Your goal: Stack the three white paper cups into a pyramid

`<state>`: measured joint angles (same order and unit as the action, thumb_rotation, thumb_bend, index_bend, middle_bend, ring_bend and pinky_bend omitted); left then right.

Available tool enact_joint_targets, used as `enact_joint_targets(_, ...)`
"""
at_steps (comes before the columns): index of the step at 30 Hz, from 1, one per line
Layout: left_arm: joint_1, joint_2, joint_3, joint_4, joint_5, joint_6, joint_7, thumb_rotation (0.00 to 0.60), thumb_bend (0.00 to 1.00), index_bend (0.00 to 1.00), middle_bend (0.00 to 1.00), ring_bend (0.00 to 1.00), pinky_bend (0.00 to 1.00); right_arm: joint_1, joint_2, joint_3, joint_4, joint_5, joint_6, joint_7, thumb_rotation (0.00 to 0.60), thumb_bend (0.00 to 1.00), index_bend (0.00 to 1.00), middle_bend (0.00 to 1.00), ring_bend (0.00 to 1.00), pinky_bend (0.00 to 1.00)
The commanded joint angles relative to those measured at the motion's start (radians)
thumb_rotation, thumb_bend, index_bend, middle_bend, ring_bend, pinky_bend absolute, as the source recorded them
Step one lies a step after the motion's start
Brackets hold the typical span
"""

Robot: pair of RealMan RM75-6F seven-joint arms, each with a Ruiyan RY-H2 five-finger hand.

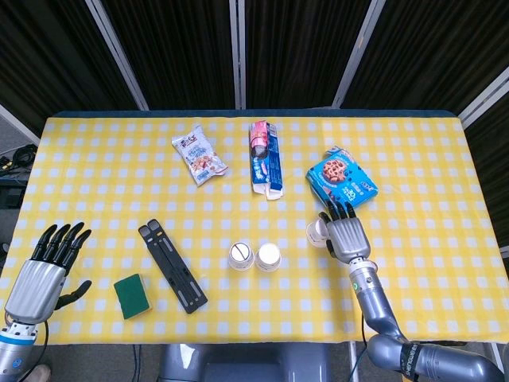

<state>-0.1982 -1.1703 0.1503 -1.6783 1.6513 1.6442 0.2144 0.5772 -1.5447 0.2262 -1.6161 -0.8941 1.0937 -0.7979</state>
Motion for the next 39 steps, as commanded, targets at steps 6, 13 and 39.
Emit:
enact_joint_targets(6, 0.013, 0.001, -0.019, -0.003, 0.012, -0.019, 0.002, 0.6, 0.21, 0.0, 0.0, 0.0, 0.0, 0.011, 0.003, -0.013, -0.004, -0.037, 0.026, 0.043, 0.6, 0.38, 0.36, 0.02, 0.0, 0.0)
enact_joint_targets(13, 0.019, 0.003, -0.036, -0.007, 0.007, -0.04, 0.004, 0.6, 0.21, 0.0, 0.0, 0.0, 0.0, 0.03, 0.03, -0.003, -0.094, -0.067, 0.063, 0.026, 0.6, 0.38, 0.36, 0.03, 0.0, 0.0)
enact_joint_targets(39, 0.046, 0.009, -0.073, -0.012, 0.034, -0.072, -0.007, 0.6, 0.21, 0.0, 0.0, 0.0, 0.0, 0.213, -0.094, 0.017, -0.405, -0.037, 0.245, -0.331, 0.6, 0.38, 0.37, 0.03, 0.0, 0.0)
